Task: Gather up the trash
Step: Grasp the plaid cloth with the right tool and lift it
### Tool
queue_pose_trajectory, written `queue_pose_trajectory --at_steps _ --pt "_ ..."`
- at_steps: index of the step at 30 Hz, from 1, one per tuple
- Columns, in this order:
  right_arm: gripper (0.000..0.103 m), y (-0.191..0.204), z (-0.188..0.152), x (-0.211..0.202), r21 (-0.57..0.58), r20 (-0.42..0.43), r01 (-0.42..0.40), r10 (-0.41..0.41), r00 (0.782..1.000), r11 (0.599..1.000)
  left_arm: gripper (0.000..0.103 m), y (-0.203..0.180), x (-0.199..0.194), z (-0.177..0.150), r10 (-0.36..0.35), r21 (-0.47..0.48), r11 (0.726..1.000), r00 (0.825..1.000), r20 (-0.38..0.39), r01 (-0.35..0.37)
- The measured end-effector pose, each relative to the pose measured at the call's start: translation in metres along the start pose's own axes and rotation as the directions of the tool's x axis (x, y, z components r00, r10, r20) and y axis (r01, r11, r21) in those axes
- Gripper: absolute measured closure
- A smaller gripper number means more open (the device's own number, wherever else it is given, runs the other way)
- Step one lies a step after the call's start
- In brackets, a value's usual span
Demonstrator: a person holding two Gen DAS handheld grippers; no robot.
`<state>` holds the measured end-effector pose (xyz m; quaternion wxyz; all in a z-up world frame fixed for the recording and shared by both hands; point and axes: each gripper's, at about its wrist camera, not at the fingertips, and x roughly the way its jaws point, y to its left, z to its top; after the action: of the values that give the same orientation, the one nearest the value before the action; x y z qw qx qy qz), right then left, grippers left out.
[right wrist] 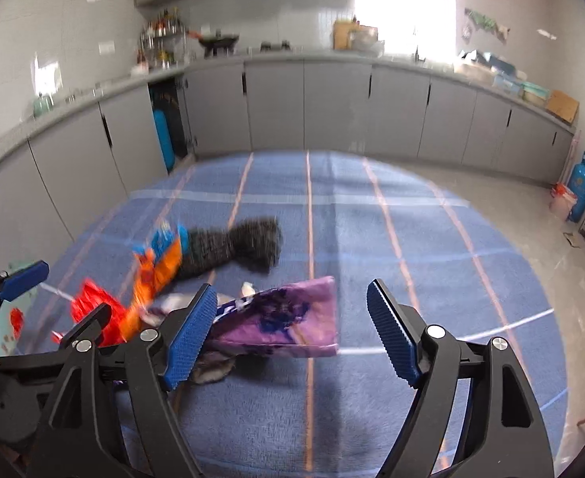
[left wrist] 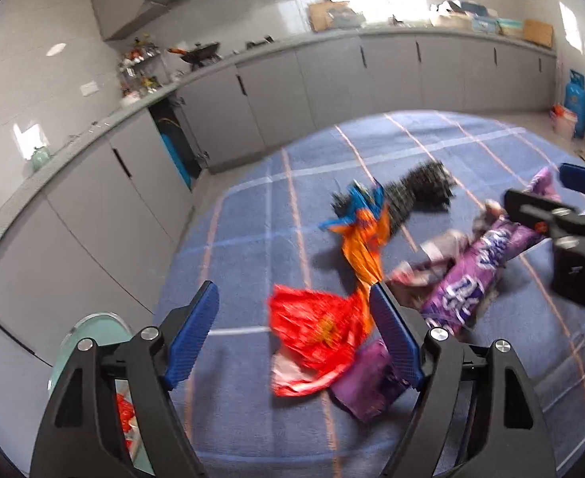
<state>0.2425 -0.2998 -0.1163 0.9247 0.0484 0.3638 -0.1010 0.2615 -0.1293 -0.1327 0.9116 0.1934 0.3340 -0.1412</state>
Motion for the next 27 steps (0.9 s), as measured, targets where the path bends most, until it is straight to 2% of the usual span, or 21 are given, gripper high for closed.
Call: queue_pose_trajectory --at_steps 2,4,5,6,7,9,12,17,20,21,22,23,24,25,26,27 --pt "0.032 0.001 -0.005 0.009 0.004 -0.042 -0.013 0.013 0.999 1.0 0.026 -0.003 0.002 -0.002 -0.007 0.008 1.0 1.0 -0.015 0.007" --pt "0.057 0.0 -0.007 0.014 0.01 -0.074 -0.036 0.037 0.997 0.999 0.026 0.0 -0.002 -0.001 -0.016 -0.003 1.0 1.0 0.006 0.016" --pt "0.062 0.0 -0.008 0.015 0.011 -0.086 -0.048 0.049 0.995 0.999 0.026 0.001 -0.002 -0.001 -0.019 -0.003 1.0 1.0 0.005 0.019" --pt "0.072 0.001 -0.009 0.015 0.0 -0.089 -0.052 0.052 0.995 0.999 0.026 0.001 -0.001 -0.002 -0.017 -0.004 1.0 1.0 0.003 0.017" --pt "0.075 0.002 -0.009 0.014 -0.005 -0.089 -0.057 0.056 0.994 0.998 0.026 0.002 -0.001 -0.003 -0.016 -0.008 1.0 1.0 0.001 0.017" --pt "0.075 0.0 -0.012 0.011 -0.006 -0.084 -0.061 0.06 0.995 0.998 0.026 0.005 -0.002 -0.004 -0.02 -0.014 1.0 1.0 -0.002 0.02" --pt "0.082 -0.01 -0.017 0.007 0.003 -0.085 -0.05 0.05 0.995 0.999 0.026 0.006 -0.003 -0.003 -0.017 -0.008 1.0 1.0 -0.001 0.017" --pt "0.082 -0.031 -0.016 0.0 0.041 -0.065 -0.016 0.018 0.998 0.999 0.026 -0.006 0.001 -0.003 -0.05 0.02 0.999 0.998 -0.024 0.051" --pt "0.081 -0.037 -0.015 0.001 0.056 -0.07 -0.035 0.039 0.997 0.998 0.026 -0.017 0.003 -0.004 -0.055 0.056 0.997 0.998 -0.032 0.057" --pt "0.076 -0.036 -0.016 0.003 0.046 -0.081 -0.045 0.048 0.996 0.998 0.026 -0.02 0.004 -0.004 -0.057 0.069 0.996 0.998 -0.039 0.059" --pt "0.063 -0.034 -0.016 0.004 0.042 -0.083 -0.061 0.065 0.994 0.997 0.027 -0.022 0.004 -0.004 -0.06 0.073 0.995 0.997 -0.041 0.063" --pt "0.058 -0.032 -0.017 0.004 0.038 -0.083 -0.075 0.077 0.994 0.996 0.032 -0.023 0.004 -0.004 -0.063 0.075 0.995 0.997 -0.044 0.066" --pt "0.057 -0.029 -0.018 0.007 0.026 -0.091 -0.075 0.077 0.993 0.997 0.041 -0.023 0.006 -0.004 -0.066 0.075 0.995 0.996 -0.052 0.07" --pt "0.057 -0.026 -0.018 0.009 0.018 -0.106 -0.084 0.086 0.991 0.996 0.048 -0.023 0.008 -0.004 -0.076 0.075 0.994 0.995 -0.062 0.08" --pt "0.059 -0.024 -0.017 0.012 0.015 -0.117 -0.1 0.101 0.988 0.995 0.059 -0.023 0.01 -0.004 -0.093 0.074 0.992 0.993 -0.074 0.099" --pt "0.071 -0.023 -0.017 0.013 0.009 -0.122 -0.111 0.111 0.986 0.994 0.065 -0.023 0.011 -0.004 -0.102 0.072 0.992 0.992 -0.078 0.108"
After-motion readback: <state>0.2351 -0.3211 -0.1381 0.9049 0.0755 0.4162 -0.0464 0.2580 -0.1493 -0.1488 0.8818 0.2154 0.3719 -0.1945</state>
